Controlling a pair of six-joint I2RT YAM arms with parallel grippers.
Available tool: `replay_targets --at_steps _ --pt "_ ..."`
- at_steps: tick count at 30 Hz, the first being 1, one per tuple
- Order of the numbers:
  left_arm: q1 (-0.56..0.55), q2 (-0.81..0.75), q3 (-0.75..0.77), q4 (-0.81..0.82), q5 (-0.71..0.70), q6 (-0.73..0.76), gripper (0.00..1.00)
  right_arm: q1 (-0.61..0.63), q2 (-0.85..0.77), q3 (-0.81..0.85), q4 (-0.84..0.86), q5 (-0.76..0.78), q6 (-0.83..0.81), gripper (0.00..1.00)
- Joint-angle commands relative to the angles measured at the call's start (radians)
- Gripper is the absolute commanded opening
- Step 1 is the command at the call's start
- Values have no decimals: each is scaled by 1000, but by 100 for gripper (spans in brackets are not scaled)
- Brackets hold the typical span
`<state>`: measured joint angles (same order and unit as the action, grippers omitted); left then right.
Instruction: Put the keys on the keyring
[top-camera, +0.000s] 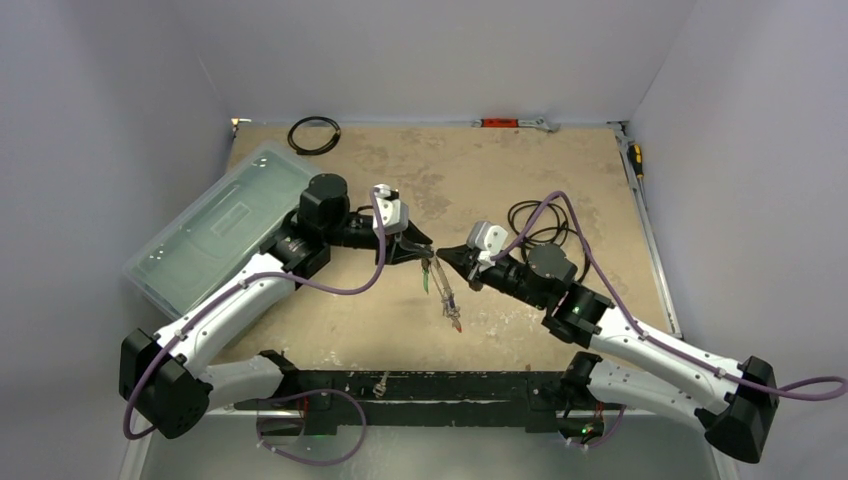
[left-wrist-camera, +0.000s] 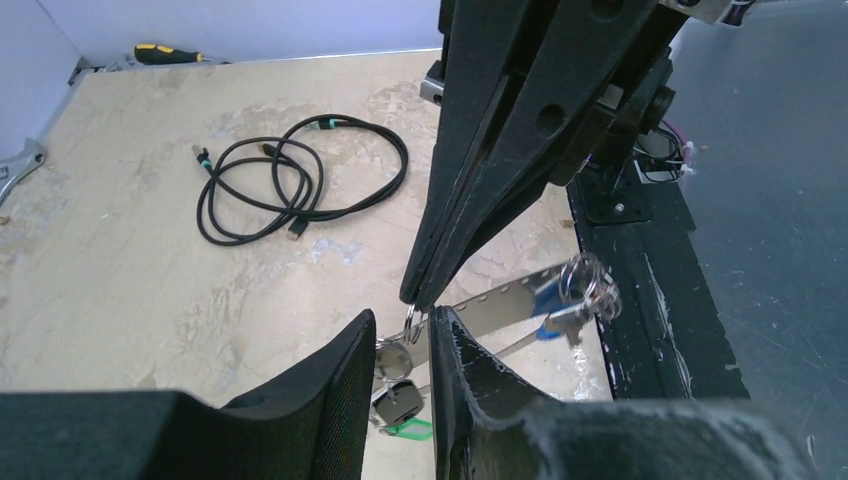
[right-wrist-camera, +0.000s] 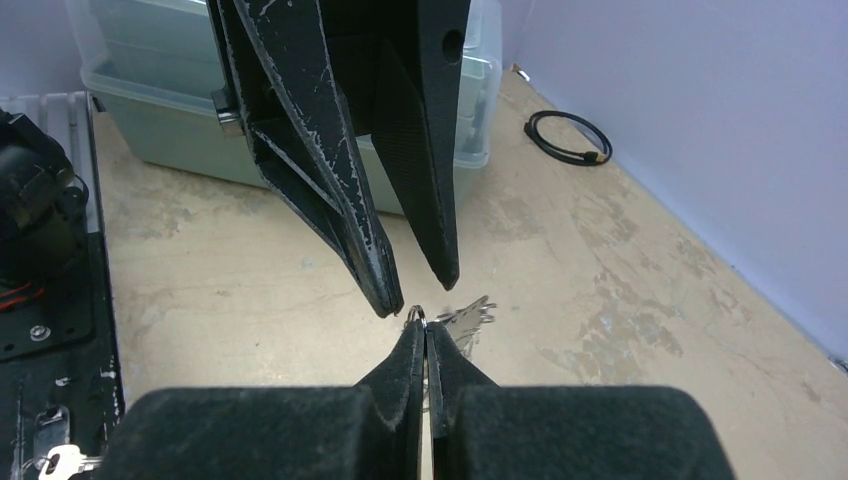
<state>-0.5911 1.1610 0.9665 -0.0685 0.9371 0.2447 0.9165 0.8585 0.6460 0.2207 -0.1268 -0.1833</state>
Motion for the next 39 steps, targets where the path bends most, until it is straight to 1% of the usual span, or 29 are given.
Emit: replay_targets --at_steps 1,5,9,13,25,30,33,37,39 --pt "-15 -4 -9 25 36 10 25 10 -7 49 58 -5 6 0" --pt "-16 3 -3 2 19 19 26 14 -9 54 58 5 5 0" --pt "-16 -1 -7 -16 -9 31 35 16 -13 55 55 18 1 0" --pt "-16 -3 -9 -21 -23 32 36 16 -16 57 52 24 0 0" --pt "-16 25 -8 -28 -18 20 30 19 -26 61 60 36 -2 0" --pt "-16 31 -11 -28 13 24 26 21 -23 60 66 35 -1 0" --pt "-17 40 -12 -28 36 24 22 22 -22 61 72 34 -1 0" --pt "-18 45 -20 -15 61 20 21 23 -17 64 80 30 1 0" --pt "-19 46 -26 7 81 12 18 24 -14 65 81 24 1 0"
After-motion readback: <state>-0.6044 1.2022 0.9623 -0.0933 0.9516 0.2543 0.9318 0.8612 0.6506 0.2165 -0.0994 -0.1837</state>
